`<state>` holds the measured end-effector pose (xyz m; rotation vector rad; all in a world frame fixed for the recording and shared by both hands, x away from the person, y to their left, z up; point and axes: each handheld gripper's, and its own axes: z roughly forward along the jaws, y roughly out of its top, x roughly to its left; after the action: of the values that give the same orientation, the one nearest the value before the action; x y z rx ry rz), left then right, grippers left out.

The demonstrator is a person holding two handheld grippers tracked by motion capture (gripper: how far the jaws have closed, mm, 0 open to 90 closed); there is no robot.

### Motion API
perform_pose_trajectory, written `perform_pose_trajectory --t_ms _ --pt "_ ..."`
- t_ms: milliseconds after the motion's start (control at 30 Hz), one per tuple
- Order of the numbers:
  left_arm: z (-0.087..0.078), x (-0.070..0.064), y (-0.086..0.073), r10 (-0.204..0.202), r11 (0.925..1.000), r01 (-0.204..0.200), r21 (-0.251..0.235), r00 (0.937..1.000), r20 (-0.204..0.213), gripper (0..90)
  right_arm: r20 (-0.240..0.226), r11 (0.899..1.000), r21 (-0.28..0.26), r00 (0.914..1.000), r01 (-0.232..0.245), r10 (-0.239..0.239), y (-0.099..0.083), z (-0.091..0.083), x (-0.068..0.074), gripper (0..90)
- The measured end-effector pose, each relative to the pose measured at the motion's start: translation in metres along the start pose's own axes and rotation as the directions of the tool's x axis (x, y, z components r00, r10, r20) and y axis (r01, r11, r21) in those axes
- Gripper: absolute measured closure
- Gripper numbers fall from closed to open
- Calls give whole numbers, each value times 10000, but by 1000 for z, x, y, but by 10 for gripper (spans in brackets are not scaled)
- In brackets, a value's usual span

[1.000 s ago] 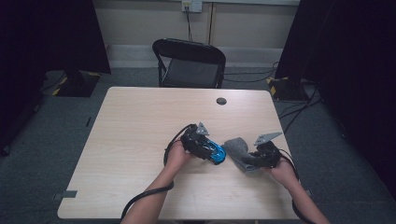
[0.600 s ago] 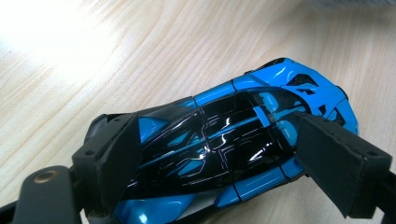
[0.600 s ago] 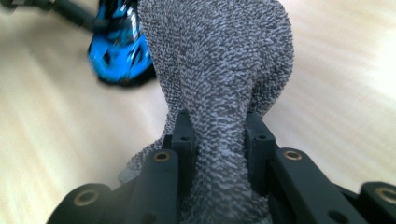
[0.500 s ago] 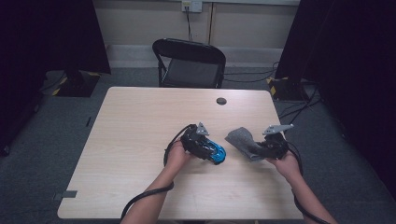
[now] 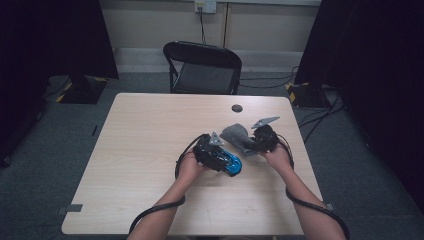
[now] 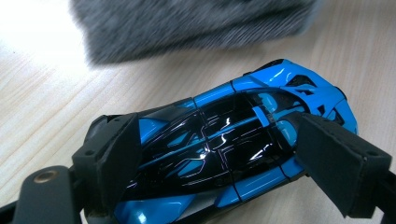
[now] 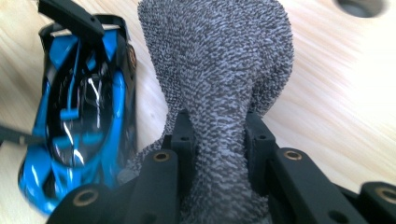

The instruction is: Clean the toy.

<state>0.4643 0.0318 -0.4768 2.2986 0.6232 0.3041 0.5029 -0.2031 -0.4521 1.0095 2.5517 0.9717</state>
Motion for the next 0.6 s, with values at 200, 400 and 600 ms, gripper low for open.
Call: perform_pose_trajectory --t_ms 200,400,600 --pt "0 0 -2 -1 9999 1 -119 10000 3 149 -150 9994 260 9996 225 -221 17 24 10 709" --pt "0 0 -2 -37 9998 37 -183 10000 -11 149 -458 9933 867 9963 762 -725 23 44 19 710" --pt "0 0 -2 -21 9999 21 -126 10000 2 150 -763 9920 849 9933 937 -873 18 47 20 715"
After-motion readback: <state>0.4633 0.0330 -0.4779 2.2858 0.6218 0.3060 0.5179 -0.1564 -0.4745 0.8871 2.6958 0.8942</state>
